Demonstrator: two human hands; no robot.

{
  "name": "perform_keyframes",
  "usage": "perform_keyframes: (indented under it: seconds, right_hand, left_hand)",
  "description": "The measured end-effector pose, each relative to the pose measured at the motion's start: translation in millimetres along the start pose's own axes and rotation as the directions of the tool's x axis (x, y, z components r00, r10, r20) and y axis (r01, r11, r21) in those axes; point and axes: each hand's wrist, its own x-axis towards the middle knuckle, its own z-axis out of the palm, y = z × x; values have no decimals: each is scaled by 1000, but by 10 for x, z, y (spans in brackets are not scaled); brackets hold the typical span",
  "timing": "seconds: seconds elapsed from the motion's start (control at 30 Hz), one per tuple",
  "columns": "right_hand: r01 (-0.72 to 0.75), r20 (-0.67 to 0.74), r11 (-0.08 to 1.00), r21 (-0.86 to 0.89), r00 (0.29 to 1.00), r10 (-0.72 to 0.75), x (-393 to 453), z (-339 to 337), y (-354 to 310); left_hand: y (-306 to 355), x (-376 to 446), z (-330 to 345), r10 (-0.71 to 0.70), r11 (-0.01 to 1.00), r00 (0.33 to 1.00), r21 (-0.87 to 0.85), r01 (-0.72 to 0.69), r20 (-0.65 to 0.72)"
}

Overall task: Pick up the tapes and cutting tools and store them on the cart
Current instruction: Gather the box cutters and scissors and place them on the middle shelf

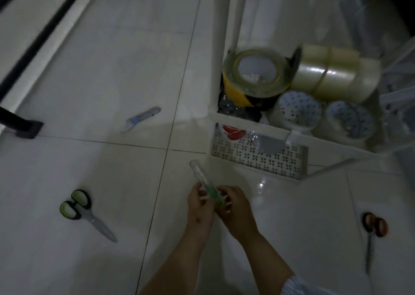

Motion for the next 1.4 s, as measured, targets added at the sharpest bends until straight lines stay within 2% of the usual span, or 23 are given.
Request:
perform_keyframes:
  seconds: [0.13,0.23,0.37,0.47,0.6,0.8,0.87,0.93,1.0,1.1,1.13,1.23,1.33,1.4]
  right_hand:
    - [4,-55,999,32,998,-2,-231,-258,-425]
    - [67,-131,996,61,990,-59,-433,-480,-793]
    - [192,-266,981,38,948,-175,-632,-820,-1255]
    - [275,-378,962,6,891,-252,-745,-1072,-1504]
    - [286,-481,958,-18,837,-259,-878,-1432,-1786]
    - [358,-624,925,-125,697,-354,-902,-2147,-2204]
    - [380,-624,903,-200,661,-416,-871,-2387,-2351]
    - [378,-601,881,-286,646,-472,-816,-2588,-2485]
    - [351,-564,878,-326,673,-478,-755,-2751,-2609]
    - [310,-471,868,-389,743,-476,-669,-2968,-2750]
    - [306,-437,856,-418,758,-484,-635,-3027,-2777]
    - [277,-345,838,-469,817,-463,-563,-3173,-2821]
    - [228,-290,828,-513,861,-417,-498,-3259,-2804]
    - [203,-286,797,-569,859,-424,-471,-3277,-2804]
  left_hand:
    - [417,-432,-17,177,983,984,53,-177,16]
    - [771,-763,-44,312,942,948,110,-317,59]
    - [1233,-1137,-41,454,876,882,115,-468,129]
    - [1537,-1381,29,546,809,810,118,-576,215]
    - [1907,-1673,222,609,741,735,116,-661,298]
    - [2685,-1991,606,674,577,573,152,-803,466]
    - [2963,-2054,746,683,537,544,170,-826,488]
    - [3208,-2066,853,681,509,547,223,-832,487]
    - [3399,-2067,922,662,482,557,284,-829,502]
    - [3633,-2057,1012,556,575,619,281,-768,554]
    - [3686,-2037,1049,525,579,634,308,-755,567]
    - [3809,-1957,1127,455,530,650,401,-747,609]
    - [3869,-1892,1194,387,630,639,316,-710,664]
    - [3888,-1882,1239,367,671,659,303,-676,656]
